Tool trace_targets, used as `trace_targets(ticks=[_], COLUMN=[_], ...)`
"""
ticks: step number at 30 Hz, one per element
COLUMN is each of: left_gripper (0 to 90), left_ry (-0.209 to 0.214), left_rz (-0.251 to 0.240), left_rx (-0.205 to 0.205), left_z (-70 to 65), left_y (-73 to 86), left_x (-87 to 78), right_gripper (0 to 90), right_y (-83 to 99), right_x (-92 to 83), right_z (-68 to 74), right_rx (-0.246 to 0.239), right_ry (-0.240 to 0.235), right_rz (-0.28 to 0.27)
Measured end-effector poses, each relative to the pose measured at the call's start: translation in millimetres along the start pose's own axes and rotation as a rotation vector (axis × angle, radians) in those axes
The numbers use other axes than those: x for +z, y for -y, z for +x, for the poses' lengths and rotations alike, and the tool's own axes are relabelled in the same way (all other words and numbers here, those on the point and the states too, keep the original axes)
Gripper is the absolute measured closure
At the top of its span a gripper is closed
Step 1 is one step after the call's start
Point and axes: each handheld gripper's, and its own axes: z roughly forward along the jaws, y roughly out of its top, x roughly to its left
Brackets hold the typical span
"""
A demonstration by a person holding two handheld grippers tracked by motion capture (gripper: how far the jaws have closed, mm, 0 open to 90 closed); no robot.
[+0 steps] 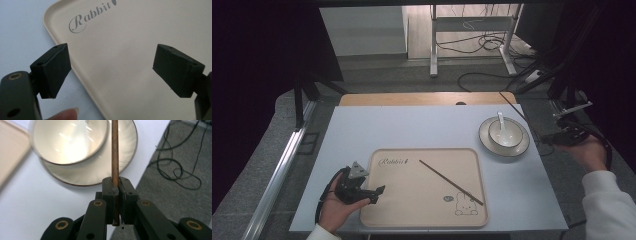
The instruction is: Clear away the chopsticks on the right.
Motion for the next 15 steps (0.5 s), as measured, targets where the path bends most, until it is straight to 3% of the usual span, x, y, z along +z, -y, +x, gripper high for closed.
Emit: trace_targets(ticks=[2,3,4,5,8,9,15], left_gripper=[14.8,14.8,14.8,14.8,14.8,14.8,14.8], left_ry=[-0.001,0.001,0.001,-0.001,-0.001,-0.001,-0.004], left_rz=[0.000,-0.001,-0.001,-0.001,-0.003,-0.003,-0.004], left_rx=[0.001,0.002,0.002,0.004,0.004,0.004,0.010], left_z=[-0.5,-1.3,-1.3,-2.0,-2.6,-2.6,-3.6], left_y=[0.1,0.4,0.4,0.0,-0.7,-0.7,-0.8], left_x=[-0.4,-0.7,-0.7,-0.8,-1.2,-1.2,-1.4], right_gripper=[83.4,83.4,83.4,83.5,83.5,83.5,83.5], right_y=[0.4,1.5,1.5,2.4,3.2,3.2,6.3], right_x=[-3.8,-14.0,-14.0,-22.1,-30.1,-30.1,-34.4], right_z=[3.7,17.5,17.5,30.6,48.6,48.6,96.9], right_rx=[-0.002,-0.019,-0.019,-0.038,-0.061,-0.061,-0.119], right_ry=[0.002,-0.001,-0.001,-0.002,-0.024,-0.024,-0.090], right_rz=[-0.010,-0.026,-0.026,-0.037,-0.058,-0.058,-0.085])
